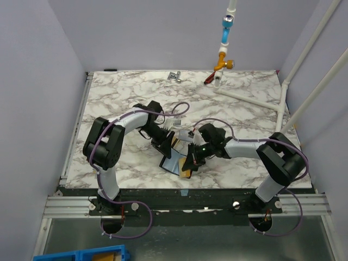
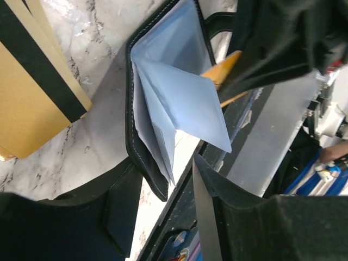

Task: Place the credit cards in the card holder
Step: Turn over the card slot in the card holder.

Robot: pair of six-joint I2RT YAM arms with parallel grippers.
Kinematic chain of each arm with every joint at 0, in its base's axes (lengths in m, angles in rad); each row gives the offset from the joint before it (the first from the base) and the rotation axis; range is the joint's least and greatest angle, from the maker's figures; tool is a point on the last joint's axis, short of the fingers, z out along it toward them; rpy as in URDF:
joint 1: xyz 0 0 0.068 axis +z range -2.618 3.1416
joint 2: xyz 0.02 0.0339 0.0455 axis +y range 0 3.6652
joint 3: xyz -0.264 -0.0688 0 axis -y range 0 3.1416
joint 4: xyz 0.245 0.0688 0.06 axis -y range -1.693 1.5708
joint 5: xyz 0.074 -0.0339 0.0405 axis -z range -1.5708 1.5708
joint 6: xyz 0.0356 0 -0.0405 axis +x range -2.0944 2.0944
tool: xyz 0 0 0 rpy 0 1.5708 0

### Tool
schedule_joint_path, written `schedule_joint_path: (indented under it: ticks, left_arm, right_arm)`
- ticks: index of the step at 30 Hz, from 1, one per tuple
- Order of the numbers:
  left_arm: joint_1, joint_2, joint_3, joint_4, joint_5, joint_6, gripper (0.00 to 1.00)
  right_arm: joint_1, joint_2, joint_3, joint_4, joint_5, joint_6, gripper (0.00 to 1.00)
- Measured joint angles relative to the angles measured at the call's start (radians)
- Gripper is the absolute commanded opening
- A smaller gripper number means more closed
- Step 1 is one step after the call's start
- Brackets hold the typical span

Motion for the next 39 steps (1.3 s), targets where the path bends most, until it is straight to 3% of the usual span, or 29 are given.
schedule_joint_path:
  ticks: [7, 17, 28, 39]
  left_arm:
    - [0.040, 0.031, 0.026, -0.064, 0.119, 0.049, 0.46]
    - [0.047, 0.067, 0.045, -0.106, 0.162, 0.071, 0.48]
    - [0.045, 0.066, 0.036, -0.018, 0.040, -0.008, 0.33]
    - [0.040, 0.067, 0.035, 0.024, -0.060, -0.047, 0.04]
  right_arm:
    - [0.000, 0.072, 0.003, 0.053, -0.017, 0.028, 0.01]
    - [0.000, 0.088, 0.045, 0.132, -0.042, 0.069, 0.01]
    - [0.000, 0.118, 0.043, 0.172, -0.050, 0.081, 0.01]
    - [-0.007, 0.118, -0.012, 0.208, -0.037, 0.101, 0.01]
